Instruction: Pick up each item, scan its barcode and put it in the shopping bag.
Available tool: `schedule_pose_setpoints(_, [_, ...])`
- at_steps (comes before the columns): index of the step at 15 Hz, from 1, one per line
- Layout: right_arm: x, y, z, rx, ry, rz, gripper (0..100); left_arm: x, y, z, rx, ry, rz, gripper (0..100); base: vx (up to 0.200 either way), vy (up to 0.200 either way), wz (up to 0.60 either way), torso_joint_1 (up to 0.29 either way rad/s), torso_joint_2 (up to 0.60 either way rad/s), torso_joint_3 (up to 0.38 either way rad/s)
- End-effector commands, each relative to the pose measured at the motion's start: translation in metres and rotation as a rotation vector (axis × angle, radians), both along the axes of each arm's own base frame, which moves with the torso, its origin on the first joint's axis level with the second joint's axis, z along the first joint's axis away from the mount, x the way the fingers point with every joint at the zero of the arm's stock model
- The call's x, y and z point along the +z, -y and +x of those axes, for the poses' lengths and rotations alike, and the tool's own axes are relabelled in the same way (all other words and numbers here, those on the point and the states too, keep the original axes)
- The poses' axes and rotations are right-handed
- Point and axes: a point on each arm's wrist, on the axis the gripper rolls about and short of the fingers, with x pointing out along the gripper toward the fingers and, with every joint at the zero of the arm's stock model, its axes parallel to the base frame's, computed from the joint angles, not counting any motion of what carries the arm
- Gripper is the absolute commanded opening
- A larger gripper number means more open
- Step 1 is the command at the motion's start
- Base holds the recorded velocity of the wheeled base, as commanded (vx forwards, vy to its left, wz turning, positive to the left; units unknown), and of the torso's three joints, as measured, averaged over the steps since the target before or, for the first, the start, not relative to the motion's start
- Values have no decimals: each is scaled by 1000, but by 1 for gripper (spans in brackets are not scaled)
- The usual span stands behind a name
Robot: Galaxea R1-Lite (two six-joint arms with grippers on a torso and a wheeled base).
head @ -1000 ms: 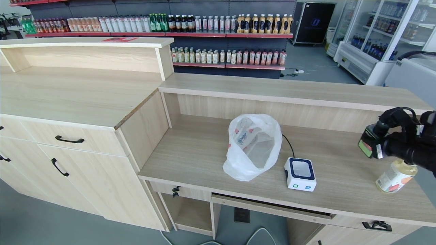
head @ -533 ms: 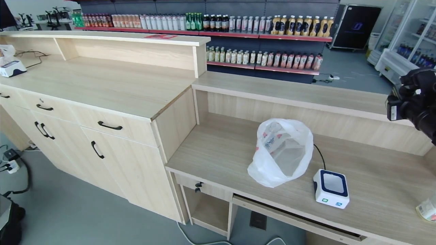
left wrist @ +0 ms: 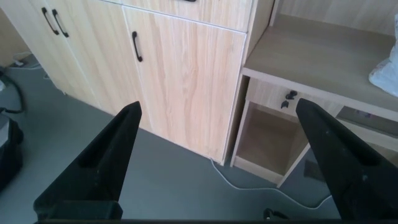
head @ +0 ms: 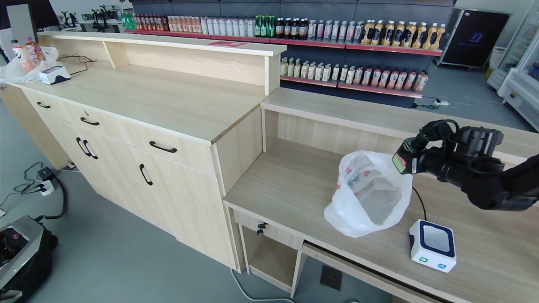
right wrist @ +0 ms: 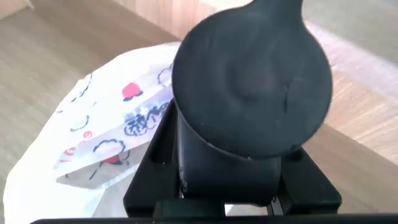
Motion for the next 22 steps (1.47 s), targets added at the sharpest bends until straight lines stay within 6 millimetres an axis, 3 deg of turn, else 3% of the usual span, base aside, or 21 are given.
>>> schedule_pose_setpoints(1, [-34, 0, 7, 10, -95, 21, 0, 0, 0, 0, 1, 1, 0, 100, 0, 0, 0, 0, 0, 0])
schedule_pose_setpoints(4, [-58, -1, 16, 63, -142, 40, 0, 0, 0, 0, 1, 1, 0, 100, 0, 0, 0, 0, 0, 0])
schedule_pose_setpoints(10, [-76, -11, 34, 72, -162, 122, 0, 0, 0, 0, 1, 1, 0, 100, 0, 0, 0, 0, 0, 0])
schedule_pose_setpoints(14, [-104, -7, 40, 63, -207, 124, 0, 0, 0, 0, 1, 1, 0, 100, 0, 0, 0, 0, 0, 0])
schedule_pose_setpoints(22, [-120, -5, 44, 57, -234, 131, 0, 0, 0, 0, 1, 1, 0, 100, 0, 0, 0, 0, 0, 0])
